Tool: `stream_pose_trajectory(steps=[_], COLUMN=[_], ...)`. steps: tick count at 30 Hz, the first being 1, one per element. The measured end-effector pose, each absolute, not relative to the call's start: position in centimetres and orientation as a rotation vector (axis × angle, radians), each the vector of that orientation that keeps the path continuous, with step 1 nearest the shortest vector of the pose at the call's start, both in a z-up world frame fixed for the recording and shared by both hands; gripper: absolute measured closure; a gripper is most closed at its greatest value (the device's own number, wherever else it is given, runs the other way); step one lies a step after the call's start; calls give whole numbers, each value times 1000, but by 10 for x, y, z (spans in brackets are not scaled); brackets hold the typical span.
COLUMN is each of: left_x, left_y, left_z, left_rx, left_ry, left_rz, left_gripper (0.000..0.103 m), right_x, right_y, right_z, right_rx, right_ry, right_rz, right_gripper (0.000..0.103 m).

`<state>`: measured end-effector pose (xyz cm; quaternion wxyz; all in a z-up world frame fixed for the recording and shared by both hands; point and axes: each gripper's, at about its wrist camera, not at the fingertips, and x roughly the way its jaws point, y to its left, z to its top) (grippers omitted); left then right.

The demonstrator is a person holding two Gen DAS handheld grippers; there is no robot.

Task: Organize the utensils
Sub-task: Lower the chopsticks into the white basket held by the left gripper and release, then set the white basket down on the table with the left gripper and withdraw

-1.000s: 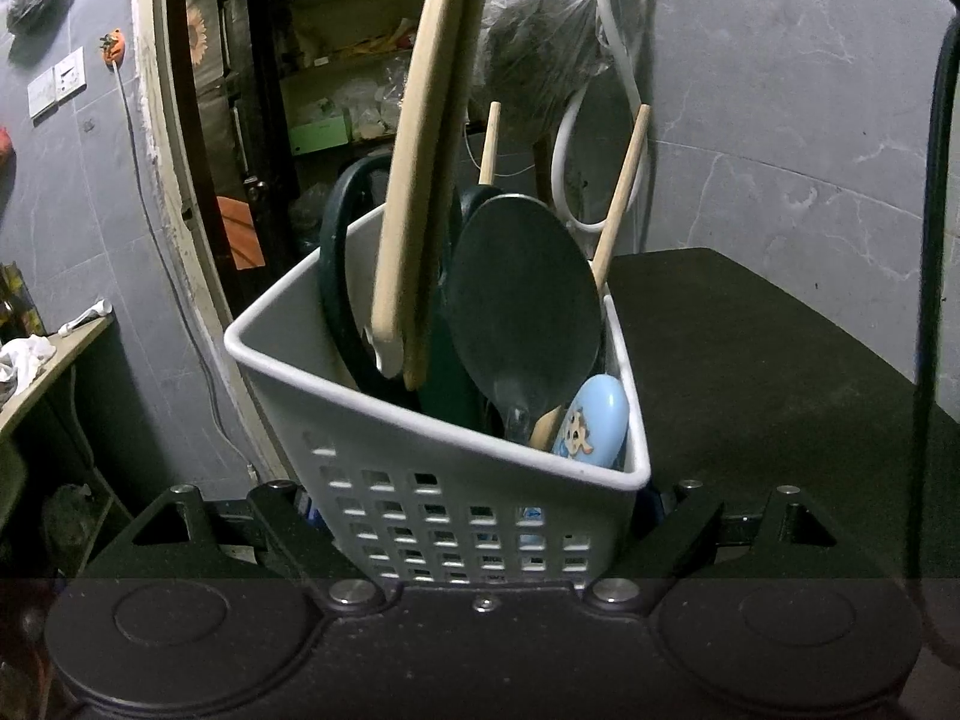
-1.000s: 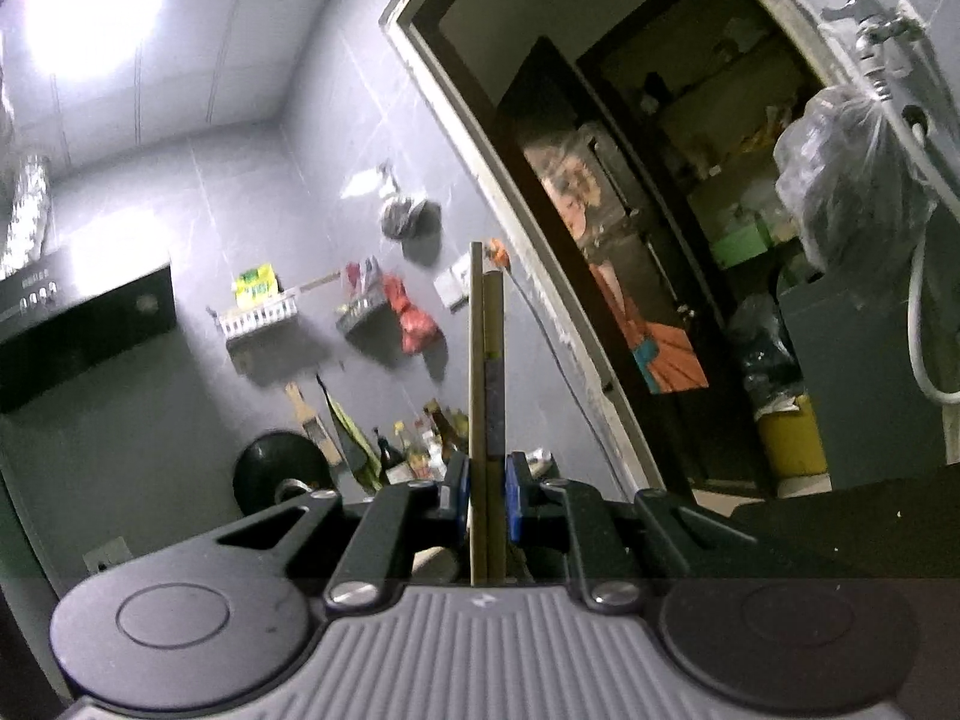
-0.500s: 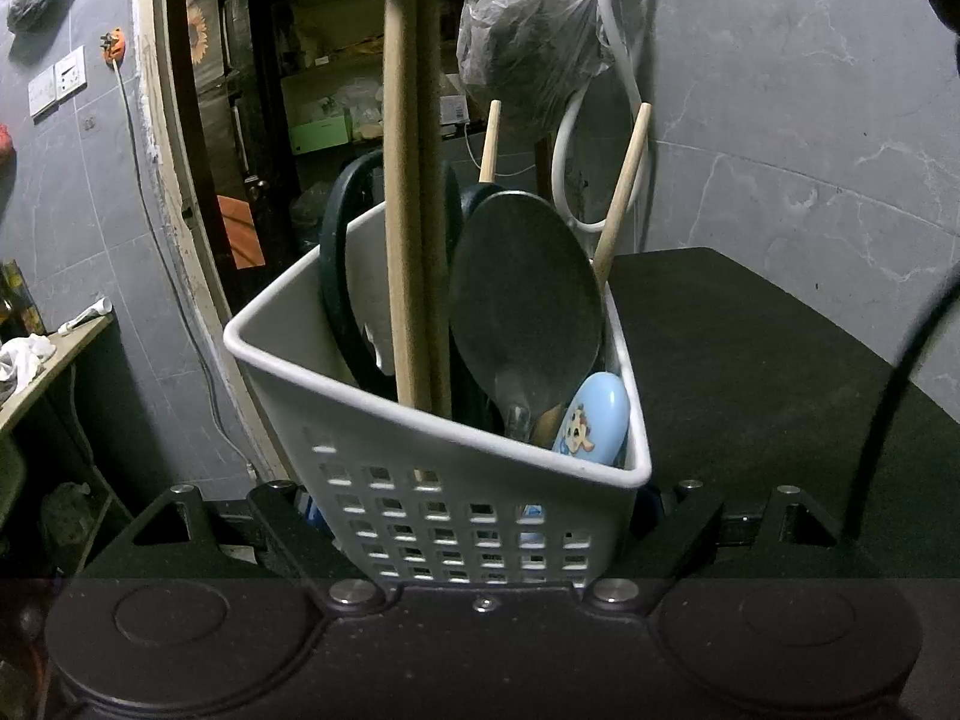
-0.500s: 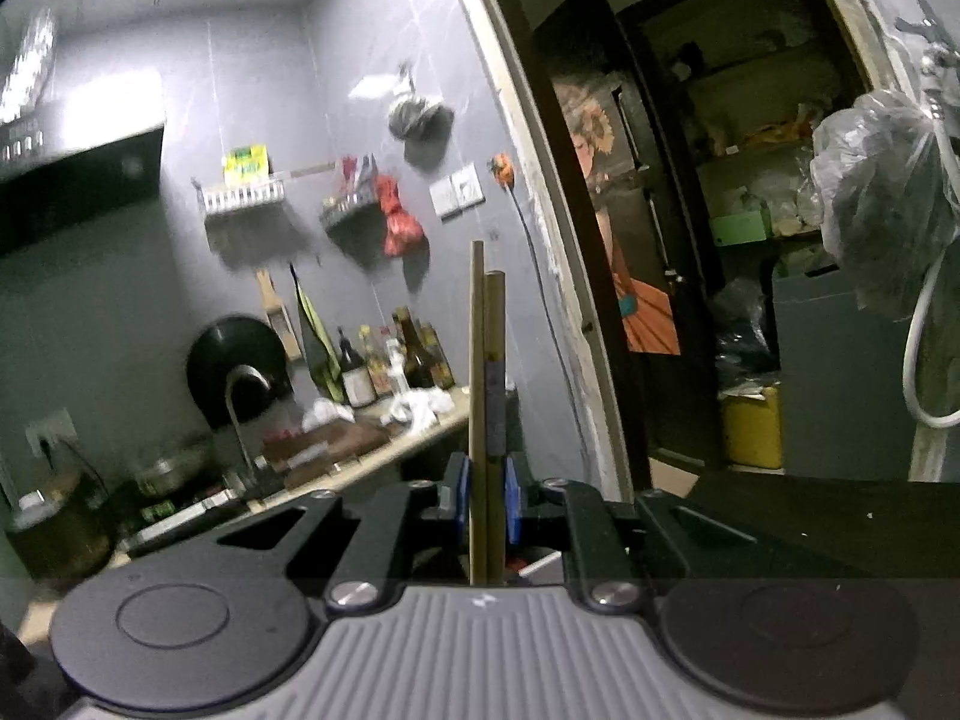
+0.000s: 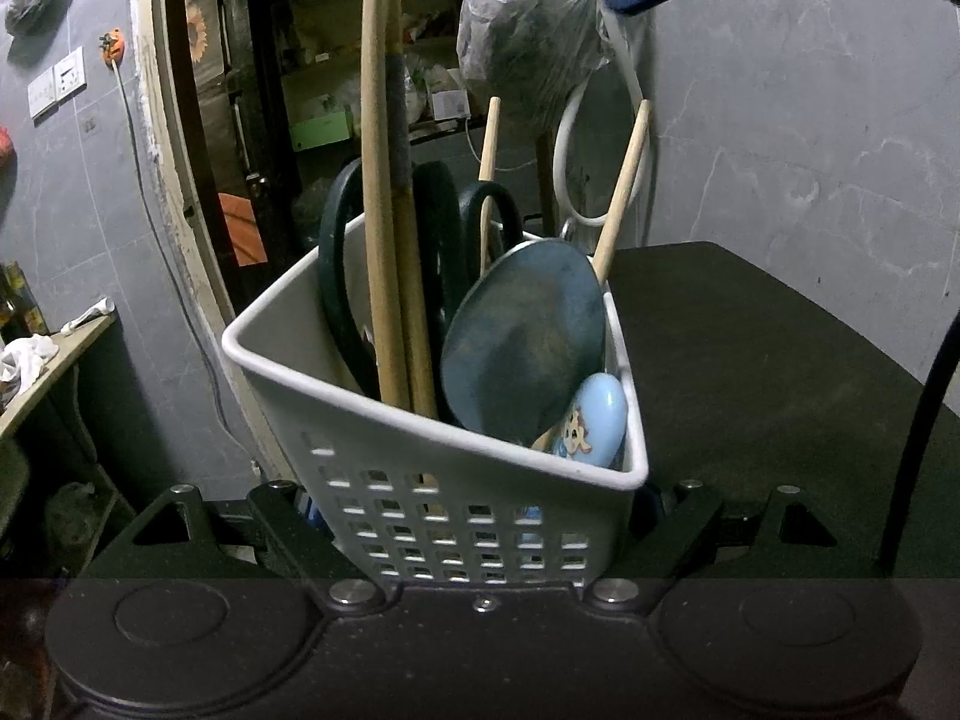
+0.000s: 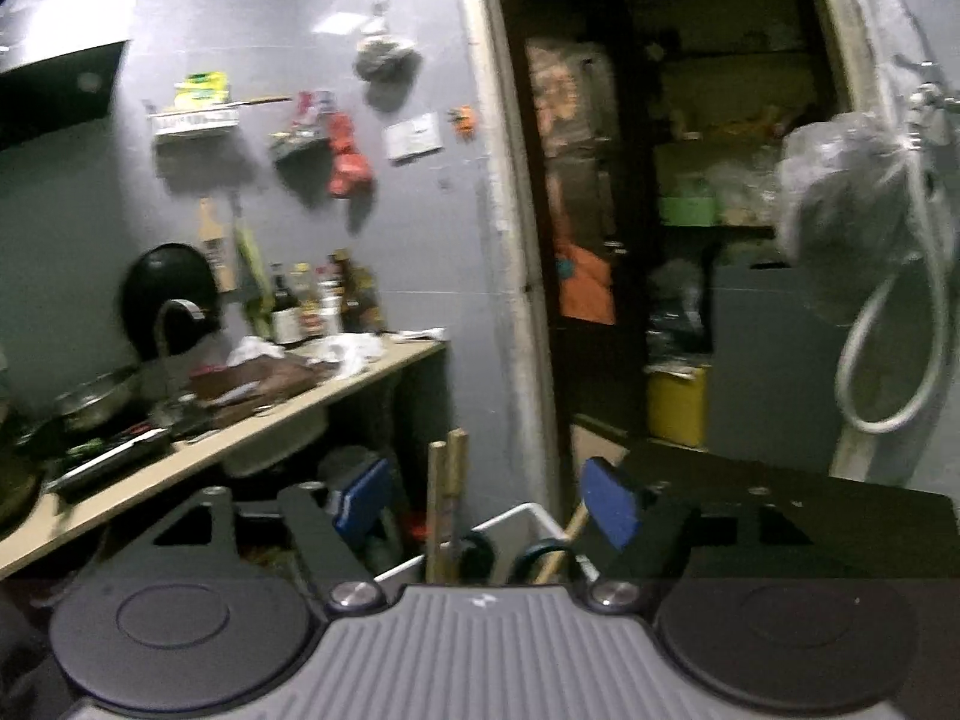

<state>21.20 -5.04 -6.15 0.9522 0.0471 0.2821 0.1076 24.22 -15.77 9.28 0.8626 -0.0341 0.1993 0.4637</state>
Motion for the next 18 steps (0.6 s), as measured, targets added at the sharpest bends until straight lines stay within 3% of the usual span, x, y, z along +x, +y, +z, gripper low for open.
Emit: stream_pose_trajectory(steps=[7, 18], left_x=[212, 203], left_y=[-52, -58], left_z=[-61, -60], left_rx=[110, 131], left_ry=[598, 612], left_rz=[223, 248], left_gripper=[15, 13], right_x=[238, 231], right_y=[-160, -168], right_z=[95, 93], right_rx=[-98, -114], right_ry=[412, 423], right_rz=[876, 843], right_gripper=[9, 3])
